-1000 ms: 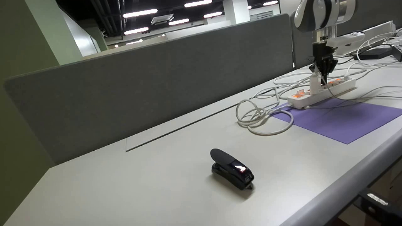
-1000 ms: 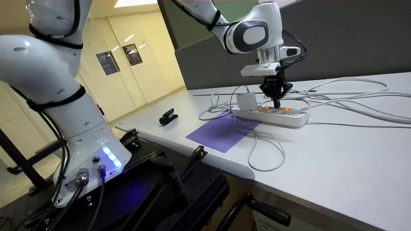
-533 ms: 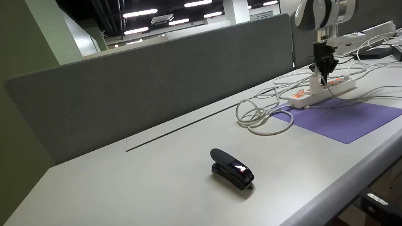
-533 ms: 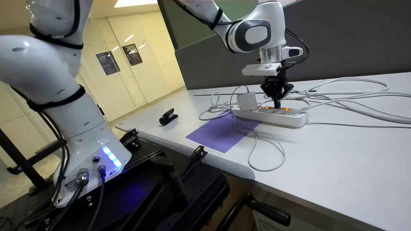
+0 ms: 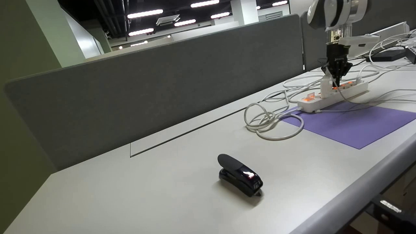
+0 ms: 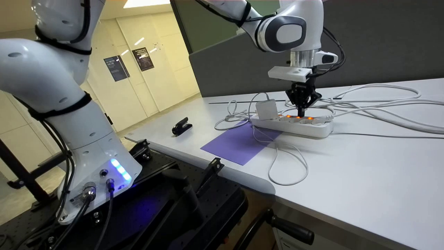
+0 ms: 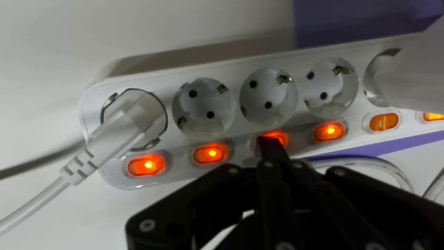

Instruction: Turn on the third switch from the right.

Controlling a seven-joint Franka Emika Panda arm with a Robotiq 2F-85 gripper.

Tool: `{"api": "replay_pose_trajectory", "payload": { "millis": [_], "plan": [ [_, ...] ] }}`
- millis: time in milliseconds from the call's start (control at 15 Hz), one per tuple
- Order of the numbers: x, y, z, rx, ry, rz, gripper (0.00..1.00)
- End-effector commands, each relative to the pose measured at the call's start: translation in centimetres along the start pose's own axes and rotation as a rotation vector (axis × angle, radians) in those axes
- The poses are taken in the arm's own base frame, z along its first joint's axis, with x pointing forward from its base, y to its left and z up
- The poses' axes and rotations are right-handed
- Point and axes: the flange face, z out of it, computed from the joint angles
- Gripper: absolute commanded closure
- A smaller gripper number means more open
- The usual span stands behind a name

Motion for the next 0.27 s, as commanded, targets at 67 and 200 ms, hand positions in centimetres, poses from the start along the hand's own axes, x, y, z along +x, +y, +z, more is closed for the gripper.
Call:
{"api": "replay_pose_trajectory", "payload": {
  "millis": [67, 200],
  "plan": [
    [0.2, 0.7, 1.0, 0.007, -0.031, 0.031, 1.00],
    [-0.2, 0.4, 0.3, 0.014, -0.022, 0.014, 1.00]
  ]
}}
